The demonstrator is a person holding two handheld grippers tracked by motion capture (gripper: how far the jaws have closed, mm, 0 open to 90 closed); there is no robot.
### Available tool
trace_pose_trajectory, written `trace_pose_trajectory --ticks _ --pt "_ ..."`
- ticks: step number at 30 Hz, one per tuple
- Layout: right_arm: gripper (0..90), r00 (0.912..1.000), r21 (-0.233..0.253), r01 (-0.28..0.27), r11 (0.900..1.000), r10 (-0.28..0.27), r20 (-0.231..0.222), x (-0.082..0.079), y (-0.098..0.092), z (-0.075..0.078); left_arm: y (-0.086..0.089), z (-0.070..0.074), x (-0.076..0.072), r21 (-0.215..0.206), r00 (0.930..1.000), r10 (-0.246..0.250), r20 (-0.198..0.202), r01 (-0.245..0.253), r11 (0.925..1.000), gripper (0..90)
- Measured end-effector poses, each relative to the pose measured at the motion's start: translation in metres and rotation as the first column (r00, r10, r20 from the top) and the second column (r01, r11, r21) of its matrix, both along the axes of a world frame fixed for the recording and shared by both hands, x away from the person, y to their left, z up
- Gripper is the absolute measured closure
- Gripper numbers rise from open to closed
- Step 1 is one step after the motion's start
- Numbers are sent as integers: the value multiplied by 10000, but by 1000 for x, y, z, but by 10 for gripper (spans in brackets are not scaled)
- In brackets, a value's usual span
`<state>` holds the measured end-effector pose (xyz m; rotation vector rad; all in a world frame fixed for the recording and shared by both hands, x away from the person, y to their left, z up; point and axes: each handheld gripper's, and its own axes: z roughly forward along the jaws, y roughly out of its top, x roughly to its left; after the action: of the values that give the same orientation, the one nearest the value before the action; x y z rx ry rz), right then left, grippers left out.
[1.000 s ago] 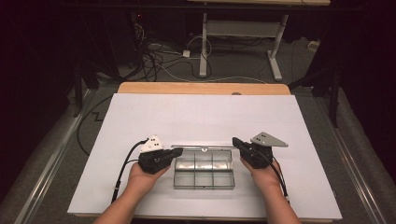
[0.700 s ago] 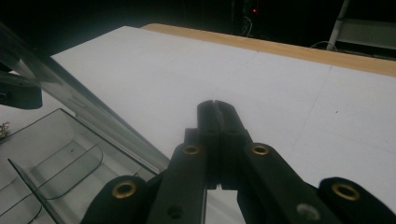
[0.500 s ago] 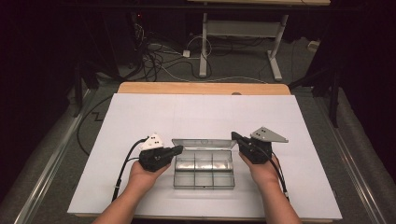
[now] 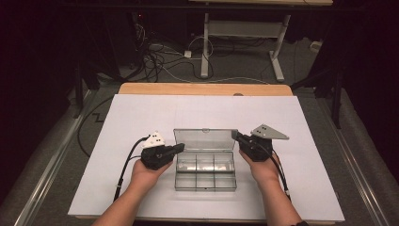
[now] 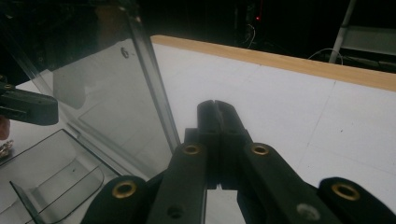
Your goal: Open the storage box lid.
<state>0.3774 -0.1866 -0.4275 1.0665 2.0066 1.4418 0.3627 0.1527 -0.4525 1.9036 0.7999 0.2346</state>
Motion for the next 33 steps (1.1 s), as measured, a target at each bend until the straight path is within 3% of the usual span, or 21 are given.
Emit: trace_pose_trajectory --ticks 18,27,33 --pt "900 9999 28 101 9999 -101 -67 12 1 -2 1 -2 5 -10 9999 119 -44 -119 9999 873" --pt "900 9997 67 135 9999 -133 -211 16 2 -5 10 5 -1 -25 9997 218 103 -217 9998 872" --pt "900 9995 43 142 9999 -140 -268 17 2 -6 27 4 -1 -74 9981 617 59 -616 9981 872"
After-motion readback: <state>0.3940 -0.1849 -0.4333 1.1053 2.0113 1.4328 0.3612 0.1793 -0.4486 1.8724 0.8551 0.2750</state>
